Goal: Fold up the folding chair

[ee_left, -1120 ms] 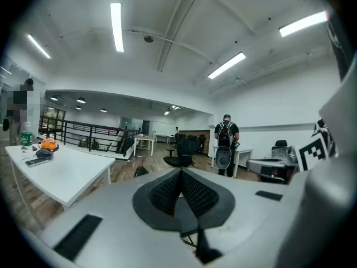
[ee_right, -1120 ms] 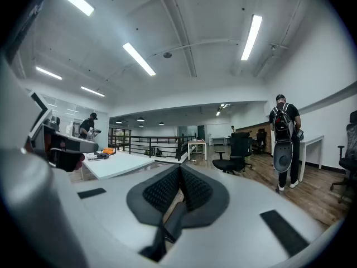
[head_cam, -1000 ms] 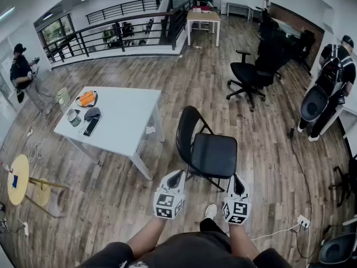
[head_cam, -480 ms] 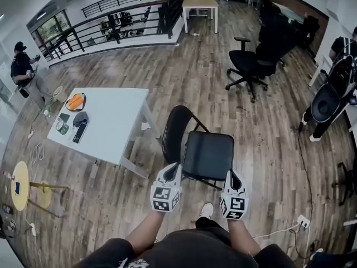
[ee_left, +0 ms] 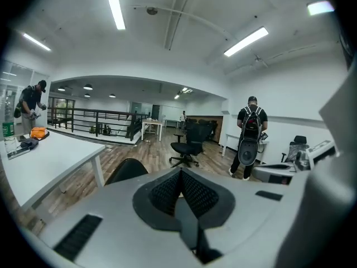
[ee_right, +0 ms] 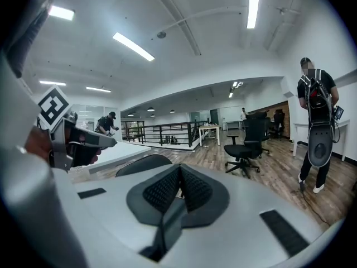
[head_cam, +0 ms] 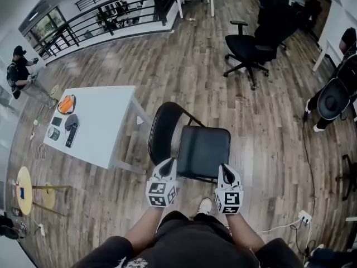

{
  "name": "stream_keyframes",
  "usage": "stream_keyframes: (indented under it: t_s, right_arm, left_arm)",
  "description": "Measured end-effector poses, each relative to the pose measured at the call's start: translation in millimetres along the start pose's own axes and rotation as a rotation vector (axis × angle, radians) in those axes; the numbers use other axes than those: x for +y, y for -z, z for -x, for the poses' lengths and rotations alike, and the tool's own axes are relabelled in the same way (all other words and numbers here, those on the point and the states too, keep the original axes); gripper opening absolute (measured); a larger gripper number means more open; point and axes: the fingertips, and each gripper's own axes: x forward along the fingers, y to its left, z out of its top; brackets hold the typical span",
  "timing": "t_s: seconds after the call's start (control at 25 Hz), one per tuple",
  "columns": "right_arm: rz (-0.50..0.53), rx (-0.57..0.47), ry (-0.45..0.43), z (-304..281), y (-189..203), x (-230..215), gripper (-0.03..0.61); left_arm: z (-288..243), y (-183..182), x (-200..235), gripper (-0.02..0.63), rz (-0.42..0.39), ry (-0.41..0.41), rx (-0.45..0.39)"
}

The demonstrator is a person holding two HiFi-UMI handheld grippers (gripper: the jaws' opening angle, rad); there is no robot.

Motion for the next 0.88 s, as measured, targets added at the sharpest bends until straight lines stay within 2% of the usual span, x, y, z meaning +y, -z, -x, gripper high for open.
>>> stream_keyframes:
  t_s: [0.16, 0.32, 0.52, 0.72, 0.88]
  right_arm:
    - [0.008, 0.035, -0.017, -19.4, 9.0, -11.7, 0.014]
    - [-0.012, 0.057, -0.002, -36.1, 20.6, -22.9, 0.014]
    - [-0.034, 0.094, 0.026, -59.1, 43.4, -29.1, 0.014]
    - [-0.024, 0.125, 0.05, -85.1, 60.5, -37.6, 0.014]
    - [-0.018, 0.158, 0.06, -106.0, 83.0, -43.2, 0.014]
  left_arm:
    - [-19.2, 5.0, 11.6, 0.005, 0.021, -0.031, 0.029]
    - [-36.6, 8.1, 23.1, 0.005, 0.002, -0.045, 0.058]
    - [-63.5, 21.3, 49.1, 0.005, -0.018, -0.012, 0.127]
    - [-85.6, 25.1, 83.2, 0.005, -0.014, -0.055, 0.158]
    - [-97.5, 36.7, 112.2, 0.005, -0.039, -0.105, 0.232]
